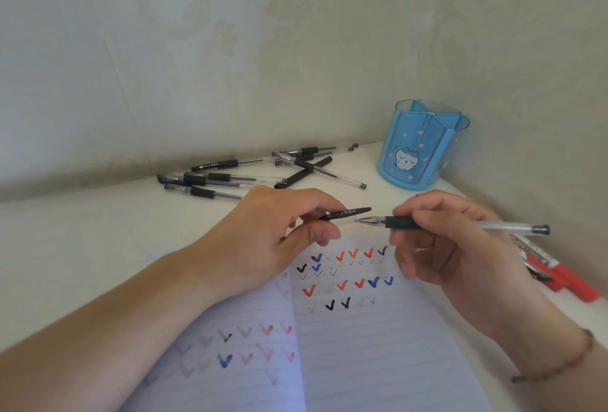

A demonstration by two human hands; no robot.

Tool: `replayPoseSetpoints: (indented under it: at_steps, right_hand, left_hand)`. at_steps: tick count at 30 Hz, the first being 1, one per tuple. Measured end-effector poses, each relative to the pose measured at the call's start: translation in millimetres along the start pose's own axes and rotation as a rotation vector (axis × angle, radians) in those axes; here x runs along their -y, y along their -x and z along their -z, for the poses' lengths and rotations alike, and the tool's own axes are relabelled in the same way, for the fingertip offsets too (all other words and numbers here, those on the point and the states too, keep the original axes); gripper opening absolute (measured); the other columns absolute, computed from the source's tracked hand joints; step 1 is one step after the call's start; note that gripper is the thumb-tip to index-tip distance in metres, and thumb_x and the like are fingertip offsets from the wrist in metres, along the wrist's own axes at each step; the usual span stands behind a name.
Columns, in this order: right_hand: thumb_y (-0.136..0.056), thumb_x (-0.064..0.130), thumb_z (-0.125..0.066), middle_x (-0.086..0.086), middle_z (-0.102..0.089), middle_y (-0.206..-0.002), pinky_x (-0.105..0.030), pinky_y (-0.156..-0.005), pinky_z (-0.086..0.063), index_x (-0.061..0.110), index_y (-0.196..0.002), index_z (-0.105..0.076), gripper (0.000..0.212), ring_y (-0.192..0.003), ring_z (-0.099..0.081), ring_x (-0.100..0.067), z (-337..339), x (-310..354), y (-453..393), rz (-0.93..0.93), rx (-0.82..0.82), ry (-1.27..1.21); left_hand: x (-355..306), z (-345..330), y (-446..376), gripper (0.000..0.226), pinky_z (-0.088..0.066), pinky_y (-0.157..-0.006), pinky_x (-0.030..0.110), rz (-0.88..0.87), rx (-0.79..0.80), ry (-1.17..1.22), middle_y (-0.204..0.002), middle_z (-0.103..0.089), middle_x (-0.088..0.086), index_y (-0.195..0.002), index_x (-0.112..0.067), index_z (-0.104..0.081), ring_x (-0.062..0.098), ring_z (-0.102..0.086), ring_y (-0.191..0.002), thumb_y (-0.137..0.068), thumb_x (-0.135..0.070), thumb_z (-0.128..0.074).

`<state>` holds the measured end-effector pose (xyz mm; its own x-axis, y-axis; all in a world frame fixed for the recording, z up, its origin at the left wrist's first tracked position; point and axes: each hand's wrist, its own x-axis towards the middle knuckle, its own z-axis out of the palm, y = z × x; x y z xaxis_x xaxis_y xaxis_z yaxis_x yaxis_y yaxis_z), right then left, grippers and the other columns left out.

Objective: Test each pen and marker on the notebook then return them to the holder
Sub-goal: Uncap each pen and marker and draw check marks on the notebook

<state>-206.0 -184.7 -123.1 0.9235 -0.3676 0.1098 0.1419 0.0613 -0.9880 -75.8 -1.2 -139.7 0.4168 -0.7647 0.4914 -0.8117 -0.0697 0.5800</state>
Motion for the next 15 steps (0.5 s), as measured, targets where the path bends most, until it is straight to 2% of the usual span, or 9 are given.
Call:
replayPoseSetpoints:
  at_steps: [3, 6, 9, 12, 15]
  right_hand:
    - [-0.073, 0.013, -0.056, -0.013, -0.064, -0.059, -0.045, -0.051, -0.013, 0.017, -0.064, -0.068, 0.016, -0.037, -0.049, -0.023, -1.3, 0.4, -0.1, -0.014, 0.017, 0.003]
    - [-0.066, 0.02, -0.068, -0.012, -0.065, -0.061, -0.046, -0.052, -0.013, 0.018, -0.064, -0.065, 0.005, -0.038, -0.049, -0.024, 1.6, 0.9, -1.1, -0.018, 0.055, -0.024]
    - [-0.053, 0.035, -0.083, -0.012, -0.067, -0.064, -0.044, -0.052, -0.015, 0.017, -0.068, -0.065, 0.029, -0.04, -0.051, -0.023, 4.7, 1.1, -2.0, -0.009, 0.092, -0.016]
    - [-0.055, 0.047, -0.084, -0.013, -0.071, -0.07, -0.025, -0.046, -0.024, 0.017, -0.073, -0.07, 0.038, -0.041, -0.055, -0.022, 3.4, -0.4, -2.0, 0.01, 0.149, 0.019]
    - [-0.056, 0.046, -0.085, -0.015, -0.073, -0.075, -0.021, -0.039, -0.032, 0.017, -0.075, -0.073, 0.037, -0.042, -0.058, -0.023, -1.0, -3.7, -1.0, 0.02, 0.175, 0.024]
  left_hand:
    - [-0.3, -0.5, -0.4, 0.018, -0.043, -0.074, 0.005, -0.028, 0.003, 0.024, -0.088, -0.07, -0.017, -0.11, -0.034, -0.06, -0.006, -0.065, -0.08, -0.092, -0.033, -0.06]
    - [-1.1, -0.2, 0.2, 0.018, -0.046, -0.071, 0.009, -0.056, -0.005, 0.039, -0.086, -0.07, -0.015, -0.11, -0.031, -0.061, -0.005, -0.066, -0.078, -0.092, -0.031, -0.058]
    - [-2.0, -0.8, 1.1, 0.02, -0.045, -0.072, 0.007, -0.065, -0.018, 0.059, -0.083, -0.07, -0.014, -0.11, -0.026, -0.067, -0.003, -0.066, -0.076, -0.092, -0.03, -0.058]
    - [-3.1, -2.5, 0.8, 0.024, -0.045, -0.07, 0.008, -0.082, -0.017, 0.061, -0.075, -0.069, -0.011, -0.111, -0.019, -0.069, 0.001, -0.065, -0.071, -0.092, -0.029, -0.058]
    - [-4.6, -3.0, 0.6, 0.024, -0.043, -0.069, 0.008, -0.064, 0.013, 0.077, -0.073, -0.068, -0.011, -0.113, -0.023, -0.067, 0.004, -0.064, -0.068, -0.093, -0.031, -0.055]
